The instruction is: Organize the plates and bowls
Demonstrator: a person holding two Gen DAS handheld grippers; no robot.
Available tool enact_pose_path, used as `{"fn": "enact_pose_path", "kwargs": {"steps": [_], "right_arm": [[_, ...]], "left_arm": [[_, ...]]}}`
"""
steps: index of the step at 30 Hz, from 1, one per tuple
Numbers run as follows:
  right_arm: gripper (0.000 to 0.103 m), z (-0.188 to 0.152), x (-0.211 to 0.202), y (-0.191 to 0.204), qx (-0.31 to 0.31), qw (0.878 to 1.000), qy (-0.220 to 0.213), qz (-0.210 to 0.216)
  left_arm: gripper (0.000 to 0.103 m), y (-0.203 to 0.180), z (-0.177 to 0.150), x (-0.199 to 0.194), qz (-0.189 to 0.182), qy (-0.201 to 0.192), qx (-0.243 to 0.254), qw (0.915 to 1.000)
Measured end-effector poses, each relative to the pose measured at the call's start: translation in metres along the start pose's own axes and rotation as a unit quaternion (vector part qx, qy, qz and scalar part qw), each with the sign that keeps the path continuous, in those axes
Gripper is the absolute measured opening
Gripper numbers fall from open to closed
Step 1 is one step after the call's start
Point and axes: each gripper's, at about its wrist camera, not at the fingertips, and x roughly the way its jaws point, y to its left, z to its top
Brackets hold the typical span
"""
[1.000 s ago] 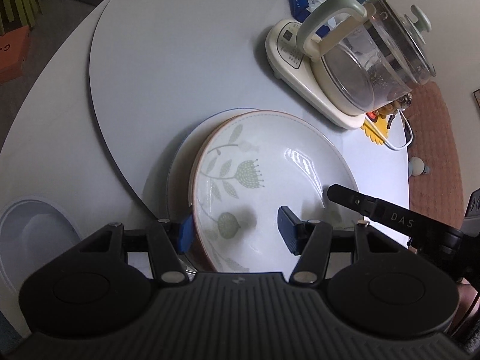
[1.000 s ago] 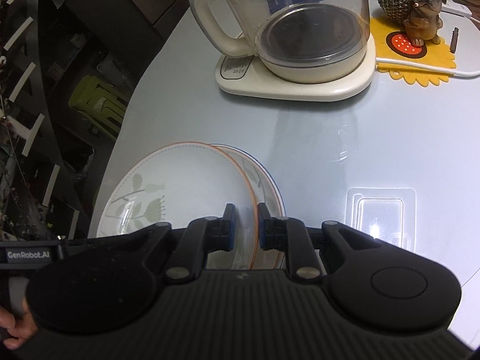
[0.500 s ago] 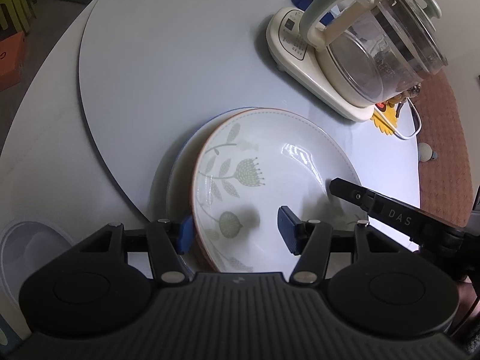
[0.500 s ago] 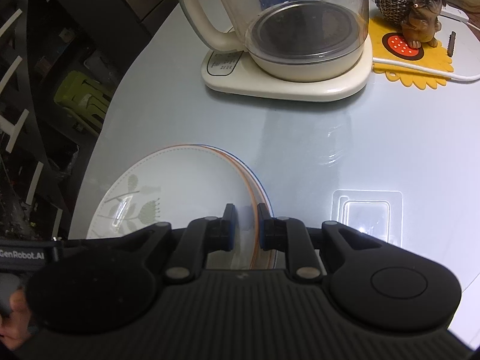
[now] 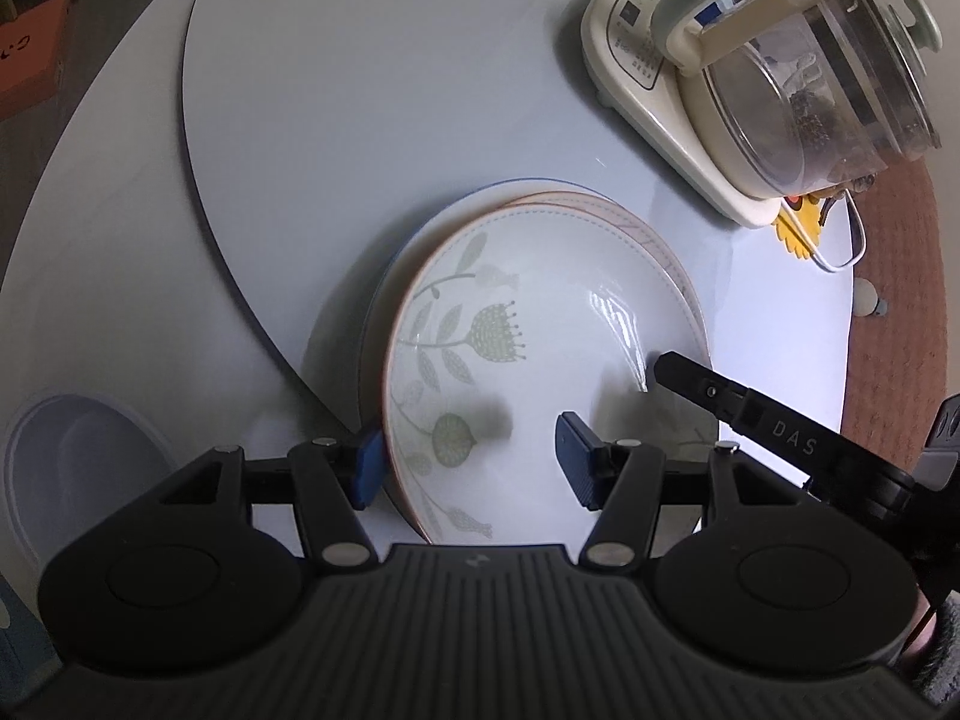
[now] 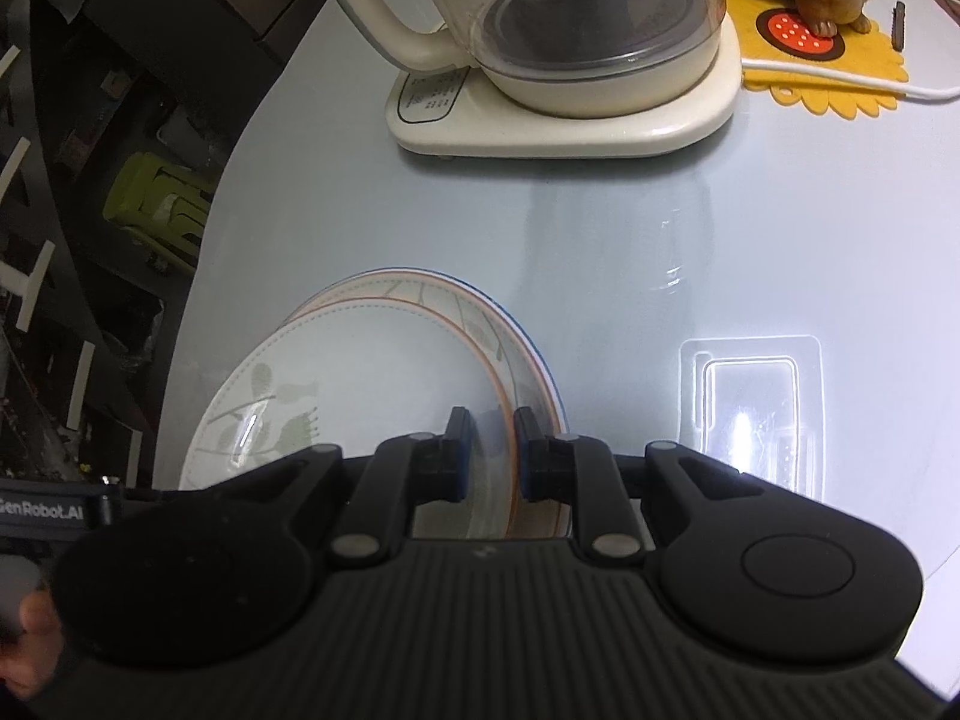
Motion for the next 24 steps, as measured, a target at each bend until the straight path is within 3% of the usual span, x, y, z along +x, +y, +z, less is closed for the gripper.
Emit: {"fn": "enact_pose_path", "kwargs": {"steps": [8,24], "right_arm": [[0.02,0.002,-0.004,-0.004,0.022,1.0,0.003,0.002],[0.02,-0.004,-0.023,0.008,-0.01,0.998,-0.031,-0.055]], "left_arm": [[0.063,0.009,0.001,-0.005,-0.023,0.017,-0.026,0.9992],[0.063,0.006,-0.019,-0.022,-0.044,0.014,-0.005,0.9989]]}}
